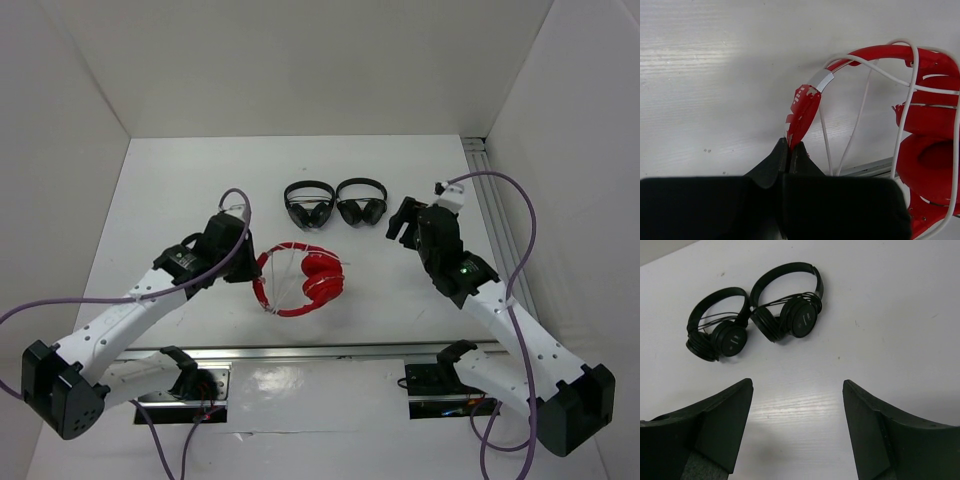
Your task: Wrap the headphones
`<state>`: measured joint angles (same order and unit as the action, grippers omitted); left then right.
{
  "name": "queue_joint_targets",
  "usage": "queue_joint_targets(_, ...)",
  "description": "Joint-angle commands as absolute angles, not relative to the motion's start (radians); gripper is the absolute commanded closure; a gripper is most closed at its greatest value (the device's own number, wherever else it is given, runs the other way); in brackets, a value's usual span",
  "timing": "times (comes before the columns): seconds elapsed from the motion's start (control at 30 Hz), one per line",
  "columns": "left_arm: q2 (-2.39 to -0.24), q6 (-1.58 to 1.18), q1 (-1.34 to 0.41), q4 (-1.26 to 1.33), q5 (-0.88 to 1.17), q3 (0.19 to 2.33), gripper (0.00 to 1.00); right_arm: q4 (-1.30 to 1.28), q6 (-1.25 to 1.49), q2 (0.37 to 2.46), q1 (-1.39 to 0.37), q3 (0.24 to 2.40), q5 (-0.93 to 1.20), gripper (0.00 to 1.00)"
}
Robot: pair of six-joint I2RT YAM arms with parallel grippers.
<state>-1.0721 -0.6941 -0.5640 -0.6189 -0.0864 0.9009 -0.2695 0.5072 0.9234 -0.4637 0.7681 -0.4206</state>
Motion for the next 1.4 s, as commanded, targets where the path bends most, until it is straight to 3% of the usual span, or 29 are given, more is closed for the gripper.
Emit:
queue_joint_targets(0.0, -1.003, -0.765, -0.592, -0.523, -0.037, 0.910, 1.00, -0.308, 0.492, 0.894, -0.459, 0.787, -0.394, 0.20)
queue_joint_targets(0.43, -0.985, -0.813, -0.614, -0.660, -0.120, 0.928, 1.00, -0.299, 0.492, 0.894, -0.459, 0.769, -0.330, 0.20)
queue_joint_targets(0.67, -1.225, -0.758, -0.614, -0.347, -0.094, 0.894, 1.00, -0.246, 0.502, 0.894, -0.459, 0.727, -0.308, 0.20)
queue_joint_targets(0.87, -1.555, -0.746, -0.548, -0.227, -0.083, 0.931, 1.00, -0.236, 0.479, 0.933, -0.459, 0.727, -0.288, 0.20)
queue_joint_targets(1.0, -1.647, -0.736, -0.488, -0.155, -0.038, 0.931, 1.00, -0.213, 0.479, 0.933, -0.468, 0.690, -0.268, 0.20)
queue_joint_targets(1.37, -1.592, -0.736, -0.474, -0.179, -0.095, 0.924, 1.00, -0.170, 0.479, 0.943, -0.468, 0.647, -0.239, 0.20)
